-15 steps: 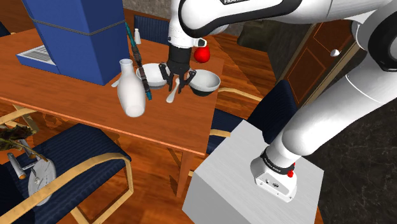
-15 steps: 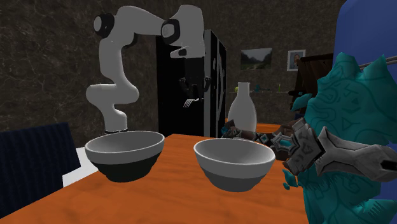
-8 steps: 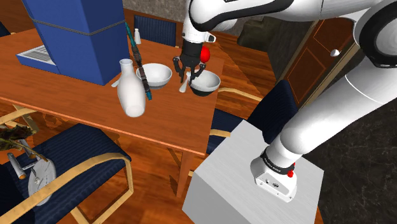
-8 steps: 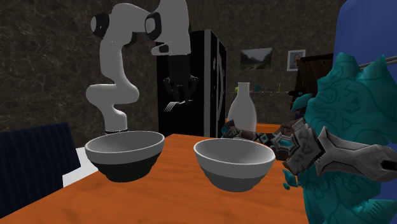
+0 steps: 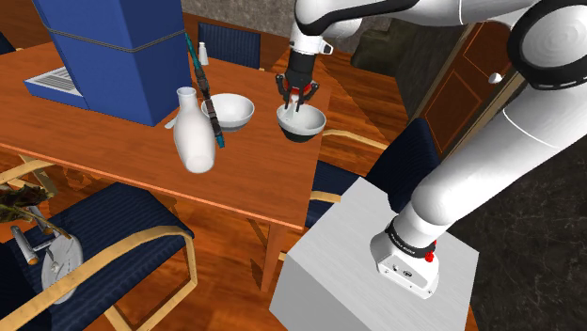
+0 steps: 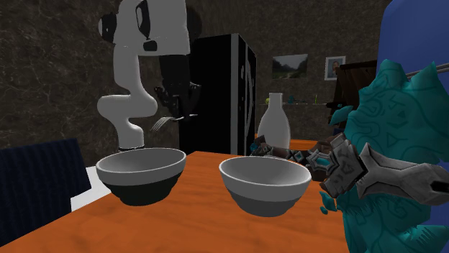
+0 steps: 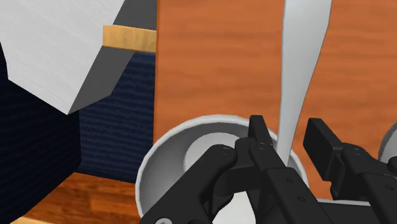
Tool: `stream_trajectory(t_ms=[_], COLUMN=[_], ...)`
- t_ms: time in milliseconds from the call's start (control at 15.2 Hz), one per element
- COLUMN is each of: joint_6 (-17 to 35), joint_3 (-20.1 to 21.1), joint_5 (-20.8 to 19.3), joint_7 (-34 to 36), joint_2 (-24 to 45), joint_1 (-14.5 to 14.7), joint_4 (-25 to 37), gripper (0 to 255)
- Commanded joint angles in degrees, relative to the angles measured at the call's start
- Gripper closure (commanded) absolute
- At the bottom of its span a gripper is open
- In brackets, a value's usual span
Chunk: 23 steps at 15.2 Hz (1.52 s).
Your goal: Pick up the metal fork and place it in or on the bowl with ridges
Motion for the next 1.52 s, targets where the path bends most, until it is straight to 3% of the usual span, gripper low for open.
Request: stream_trajectory(t_ms=[0,396,1056,1452], joint_6=[-0.02,-1.31,6.55,6.55], joint_3=[-1.51,-5.23,-5.12,-5.12], joint_5=[-0.69,-2.22,-2.07,-2.07], joint_7=[-2.62,-9.08,-9.77,-9.77], joint_2=[1.61,6.65,9.14,9.14], joint_1=[-1.31,-4.77,-4.66,-4.66], joint_4=[1.26,6.76,1.37,1.37], gripper=[255,255,255,255])
